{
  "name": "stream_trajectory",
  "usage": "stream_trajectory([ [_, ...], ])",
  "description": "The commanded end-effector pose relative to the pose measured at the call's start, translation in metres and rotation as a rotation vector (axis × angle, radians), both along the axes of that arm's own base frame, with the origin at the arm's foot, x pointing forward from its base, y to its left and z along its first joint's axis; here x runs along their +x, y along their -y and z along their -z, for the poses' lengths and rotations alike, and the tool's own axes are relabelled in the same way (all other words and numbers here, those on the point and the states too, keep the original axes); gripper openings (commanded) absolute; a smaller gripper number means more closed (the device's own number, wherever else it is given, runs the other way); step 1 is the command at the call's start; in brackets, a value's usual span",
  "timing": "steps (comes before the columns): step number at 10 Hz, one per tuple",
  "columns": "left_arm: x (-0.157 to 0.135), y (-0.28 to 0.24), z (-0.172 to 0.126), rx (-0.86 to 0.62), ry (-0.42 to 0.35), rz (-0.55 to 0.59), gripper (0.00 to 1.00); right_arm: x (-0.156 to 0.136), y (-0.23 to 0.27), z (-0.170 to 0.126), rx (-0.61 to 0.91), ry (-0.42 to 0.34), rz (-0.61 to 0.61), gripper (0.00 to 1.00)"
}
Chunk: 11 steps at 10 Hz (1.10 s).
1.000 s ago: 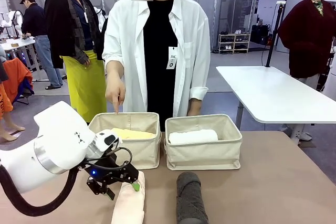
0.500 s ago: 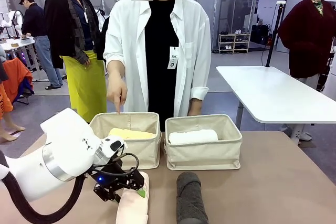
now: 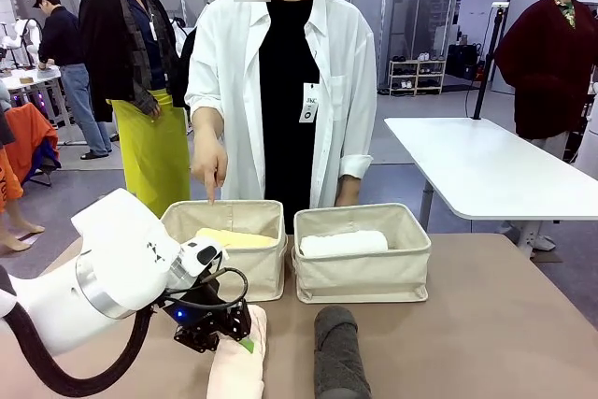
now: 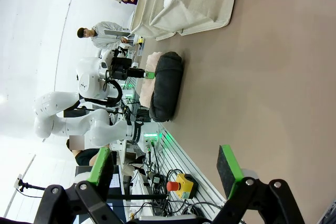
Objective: Divide the towels into two baskets.
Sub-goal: Pick up one hotel-folded towel from the bottom of the table and place it in the Fabric basket indicated by the person.
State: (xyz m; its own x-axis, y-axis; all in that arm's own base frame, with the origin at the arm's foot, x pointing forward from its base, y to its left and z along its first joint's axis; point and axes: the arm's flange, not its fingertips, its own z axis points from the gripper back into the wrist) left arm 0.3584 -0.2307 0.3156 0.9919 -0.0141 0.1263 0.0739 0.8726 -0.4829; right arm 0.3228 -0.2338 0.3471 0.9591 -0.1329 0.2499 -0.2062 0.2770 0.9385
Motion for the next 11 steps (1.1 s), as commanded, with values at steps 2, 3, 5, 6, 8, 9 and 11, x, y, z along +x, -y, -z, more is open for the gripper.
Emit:
stream_trajectory([
  [2, -0.02, -0.026, -0.012, -0.029, 0.038, -0.013, 0.0, -0.003, 0.0, -0.002, -0.002, 0.019, -0.007, 1.0],
  [3, -0.019, -0.037, -0.031, -0.012, 0.052, 0.036, 0.31, -0.003, 0.0, -0.002, -0.002, 0.019, -0.007, 1.0],
  [5, -0.024, -0.062, -0.087, 0.044, 0.08, 0.248, 0.31, -0.003, 0.0, -0.002, -0.002, 0.019, -0.007, 1.0],
  [6, -0.023, -0.072, -0.108, 0.057, 0.128, 0.309, 0.31, -0.003, 0.0, -0.002, -0.002, 0.019, -0.007, 1.0],
  [8, -0.025, -0.081, -0.133, 0.086, 0.293, 0.553, 0.31, -0.003, 0.0, -0.002, -0.002, 0.019, -0.007, 1.0],
  [9, -0.028, -0.083, -0.14, 0.143, 0.4, 0.671, 0.31, -0.003, 0.0, -0.002, -0.002, 0.019, -0.007, 1.0],
  [11, -0.031, -0.087, -0.156, 0.213, 0.537, 0.915, 0.31, -0.003, 0.0, -0.002, -0.002, 0.019, -0.007, 1.0],
])
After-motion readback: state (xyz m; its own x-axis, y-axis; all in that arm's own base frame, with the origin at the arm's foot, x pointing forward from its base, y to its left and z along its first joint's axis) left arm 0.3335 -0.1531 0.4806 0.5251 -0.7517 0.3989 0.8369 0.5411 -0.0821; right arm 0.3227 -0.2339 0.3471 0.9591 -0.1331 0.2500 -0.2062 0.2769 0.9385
